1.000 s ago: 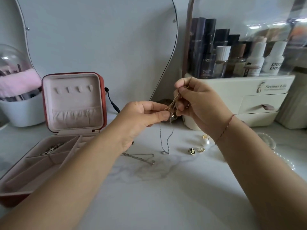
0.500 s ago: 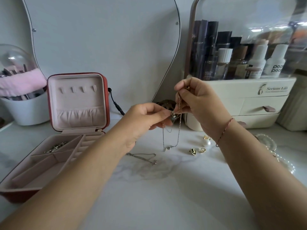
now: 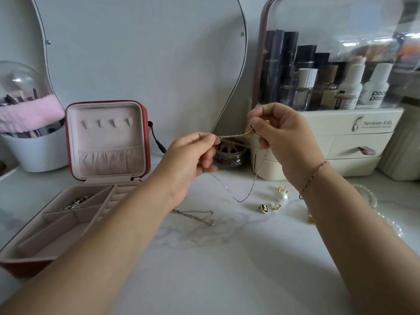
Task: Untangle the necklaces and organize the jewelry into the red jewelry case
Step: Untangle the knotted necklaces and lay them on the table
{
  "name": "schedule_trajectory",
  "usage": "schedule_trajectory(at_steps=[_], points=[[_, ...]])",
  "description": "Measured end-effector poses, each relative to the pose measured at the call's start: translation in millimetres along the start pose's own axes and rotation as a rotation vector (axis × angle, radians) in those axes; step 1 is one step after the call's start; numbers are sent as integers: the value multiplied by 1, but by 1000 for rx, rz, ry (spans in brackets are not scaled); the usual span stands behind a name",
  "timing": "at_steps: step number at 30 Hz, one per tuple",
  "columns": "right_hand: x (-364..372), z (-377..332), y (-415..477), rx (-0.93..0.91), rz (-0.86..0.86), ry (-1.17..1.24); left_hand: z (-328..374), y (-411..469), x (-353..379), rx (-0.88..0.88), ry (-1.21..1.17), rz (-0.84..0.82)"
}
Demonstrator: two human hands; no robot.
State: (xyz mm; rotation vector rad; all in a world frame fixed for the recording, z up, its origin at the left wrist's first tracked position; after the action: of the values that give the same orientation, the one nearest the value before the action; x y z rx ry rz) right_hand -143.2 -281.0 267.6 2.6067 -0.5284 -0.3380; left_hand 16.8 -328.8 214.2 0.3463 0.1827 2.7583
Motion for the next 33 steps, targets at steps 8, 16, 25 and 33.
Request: schedule_trajectory(at_steps=[8,16,25,33], points=[[7,-14,-8,-54,-56,140,4,-4,4,-49,111,-65],[10,-16,-5,-128,-107,139,2,-4,6,21,115,-64],[14,-18,-6,-225,-96,-192,1,1,5,16,20,-44],[21,-18,-7,-278,-128,-277,12,-2,-2,112,122,21]])
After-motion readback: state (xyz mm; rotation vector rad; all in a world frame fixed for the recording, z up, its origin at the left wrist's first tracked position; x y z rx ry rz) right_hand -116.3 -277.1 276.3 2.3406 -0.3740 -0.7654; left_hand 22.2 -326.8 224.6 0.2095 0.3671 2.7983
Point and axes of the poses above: each hand's wrist, its own y-axis towards the middle knuckle, its own x-axis out of the palm, z = x × y, the point moved 10 cm from there along y, towards the middle knuckle, and after that the axes turned 7 degrees about -y, right-handed, at the moved point
